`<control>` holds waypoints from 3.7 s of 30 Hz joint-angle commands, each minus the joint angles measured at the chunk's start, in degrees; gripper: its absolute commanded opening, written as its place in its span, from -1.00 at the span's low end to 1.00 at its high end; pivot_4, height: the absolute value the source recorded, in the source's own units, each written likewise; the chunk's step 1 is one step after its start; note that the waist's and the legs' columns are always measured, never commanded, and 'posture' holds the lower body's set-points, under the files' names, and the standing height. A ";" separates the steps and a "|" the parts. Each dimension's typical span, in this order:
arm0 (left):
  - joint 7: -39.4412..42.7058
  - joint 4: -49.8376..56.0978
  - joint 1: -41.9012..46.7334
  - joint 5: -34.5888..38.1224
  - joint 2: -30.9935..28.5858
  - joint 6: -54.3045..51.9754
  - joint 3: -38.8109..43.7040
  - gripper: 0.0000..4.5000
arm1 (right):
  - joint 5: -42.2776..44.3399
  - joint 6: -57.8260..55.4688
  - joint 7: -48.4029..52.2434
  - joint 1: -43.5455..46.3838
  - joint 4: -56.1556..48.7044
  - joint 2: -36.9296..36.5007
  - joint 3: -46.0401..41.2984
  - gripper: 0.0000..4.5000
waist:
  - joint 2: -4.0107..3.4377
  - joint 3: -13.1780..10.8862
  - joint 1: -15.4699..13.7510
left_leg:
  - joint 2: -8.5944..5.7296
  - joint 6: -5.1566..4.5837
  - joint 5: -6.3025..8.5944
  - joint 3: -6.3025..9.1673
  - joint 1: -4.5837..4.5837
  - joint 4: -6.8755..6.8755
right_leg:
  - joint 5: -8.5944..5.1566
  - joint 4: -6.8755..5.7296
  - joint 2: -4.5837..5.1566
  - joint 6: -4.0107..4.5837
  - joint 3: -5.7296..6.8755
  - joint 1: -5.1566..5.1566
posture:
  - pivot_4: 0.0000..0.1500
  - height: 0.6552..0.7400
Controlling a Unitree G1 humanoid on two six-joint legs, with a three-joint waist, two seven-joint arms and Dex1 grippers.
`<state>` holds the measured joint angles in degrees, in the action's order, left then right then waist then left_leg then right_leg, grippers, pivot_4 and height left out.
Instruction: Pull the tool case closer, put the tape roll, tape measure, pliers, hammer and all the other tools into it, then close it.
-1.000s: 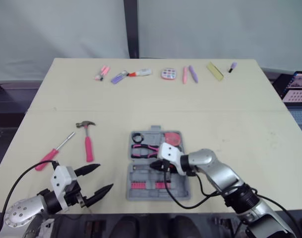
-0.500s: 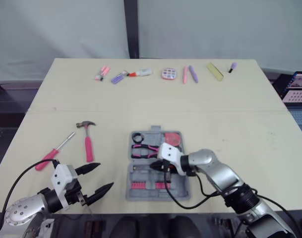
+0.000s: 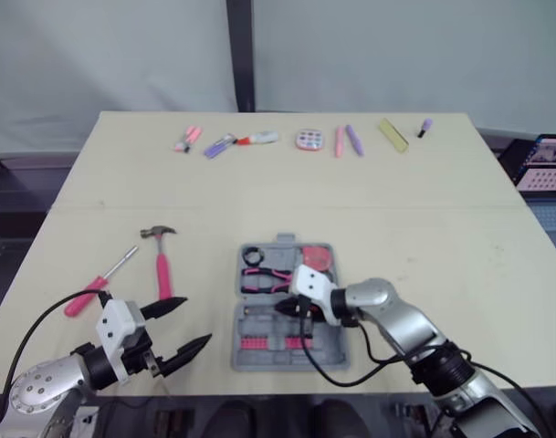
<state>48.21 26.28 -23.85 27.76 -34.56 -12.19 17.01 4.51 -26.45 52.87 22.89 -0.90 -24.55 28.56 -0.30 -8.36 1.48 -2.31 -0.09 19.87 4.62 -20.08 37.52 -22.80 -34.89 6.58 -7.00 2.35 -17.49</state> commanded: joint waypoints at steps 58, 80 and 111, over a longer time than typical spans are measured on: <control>4.97 -6.01 -8.28 -0.95 3.61 10.93 4.82 1.00 | 16.27 5.82 4.74 -42.22 -26.00 -20.93 -37.85 0.97 | 0.07 -1.57 -1.92 | 0.11 -0.11 -0.09 -0.51 -1.09 0.44 | 0.09 -0.11 -0.09 -0.17 0.50 -0.95 | 1.00 1.00; -6.65 3.87 -8.61 2.19 9.84 4.28 2.73 1.00 | 16.78 24.63 5.21 -47.77 -20.45 -14.71 -42.51 0.97 | 0.12 -1.58 -2.83 | 0.09 -0.12 -0.08 -0.50 -1.08 0.52 | 0.13 -0.28 -0.13 -0.25 0.49 -0.89 | 1.00 1.00; -50.19 -10.91 38.43 -5.40 8.57 -41.16 3.86 1.00 | 17.04 25.72 2.16 -37.83 -17.43 -14.16 -41.73 0.97 | 0.18 -1.52 -2.77 | -0.06 -0.14 -0.10 -0.45 -1.01 0.61 | 0.13 -1.01 -0.31 -0.25 0.47 -1.15 | 1.00 1.00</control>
<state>-2.52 16.06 14.14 23.69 -25.61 -54.23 21.21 20.93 -0.71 55.85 -14.86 -16.67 -38.74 -12.66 -0.12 -9.88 -1.29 -2.37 -0.24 19.77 4.16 -21.10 38.15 -22.67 -35.91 6.27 -7.26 2.82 -18.65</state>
